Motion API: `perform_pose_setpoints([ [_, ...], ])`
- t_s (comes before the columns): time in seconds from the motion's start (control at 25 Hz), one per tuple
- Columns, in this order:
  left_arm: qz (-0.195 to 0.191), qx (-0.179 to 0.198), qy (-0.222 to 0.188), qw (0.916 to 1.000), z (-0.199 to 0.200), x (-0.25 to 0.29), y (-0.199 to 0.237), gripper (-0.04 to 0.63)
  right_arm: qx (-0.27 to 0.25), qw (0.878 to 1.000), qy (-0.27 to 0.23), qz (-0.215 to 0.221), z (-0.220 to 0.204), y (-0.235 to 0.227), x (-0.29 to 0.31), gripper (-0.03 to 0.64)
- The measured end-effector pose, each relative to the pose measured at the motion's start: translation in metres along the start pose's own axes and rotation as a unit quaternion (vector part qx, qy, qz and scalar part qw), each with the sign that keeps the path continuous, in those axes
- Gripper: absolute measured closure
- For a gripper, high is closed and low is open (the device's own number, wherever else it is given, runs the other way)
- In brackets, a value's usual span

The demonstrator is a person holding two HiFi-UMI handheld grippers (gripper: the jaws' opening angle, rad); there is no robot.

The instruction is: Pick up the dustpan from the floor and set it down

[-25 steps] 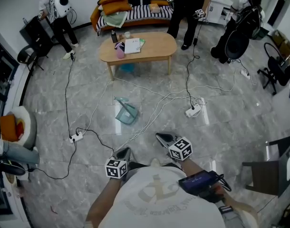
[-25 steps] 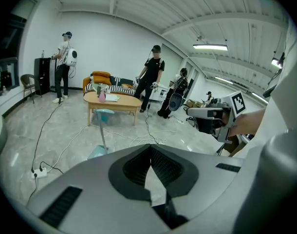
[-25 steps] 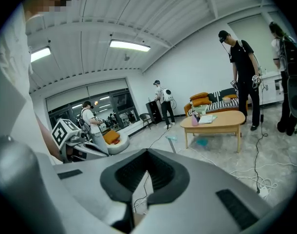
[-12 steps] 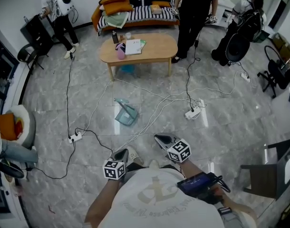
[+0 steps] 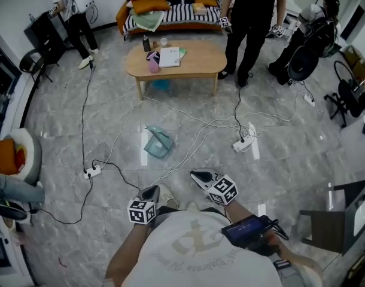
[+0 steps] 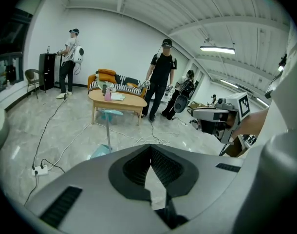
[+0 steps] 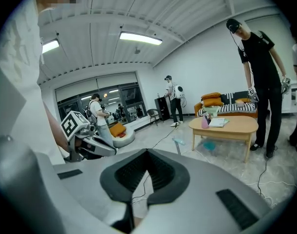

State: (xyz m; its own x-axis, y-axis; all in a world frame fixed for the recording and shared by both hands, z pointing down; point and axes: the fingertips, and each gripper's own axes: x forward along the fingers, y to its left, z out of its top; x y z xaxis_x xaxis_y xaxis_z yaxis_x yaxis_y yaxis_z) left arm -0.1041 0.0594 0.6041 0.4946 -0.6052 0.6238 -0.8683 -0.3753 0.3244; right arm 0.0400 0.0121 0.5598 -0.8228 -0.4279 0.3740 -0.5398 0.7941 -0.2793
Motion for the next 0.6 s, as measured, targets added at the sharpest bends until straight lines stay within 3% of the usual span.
perform_pose_setpoints([
  [0.6, -0.024, 0.006, -0.004, 0.9997, 0.059, 0.033, 0.056, 0.583, 0.013, 0.999, 0.03, -0.035, 0.029, -0.046, 0.049, 0.6],
])
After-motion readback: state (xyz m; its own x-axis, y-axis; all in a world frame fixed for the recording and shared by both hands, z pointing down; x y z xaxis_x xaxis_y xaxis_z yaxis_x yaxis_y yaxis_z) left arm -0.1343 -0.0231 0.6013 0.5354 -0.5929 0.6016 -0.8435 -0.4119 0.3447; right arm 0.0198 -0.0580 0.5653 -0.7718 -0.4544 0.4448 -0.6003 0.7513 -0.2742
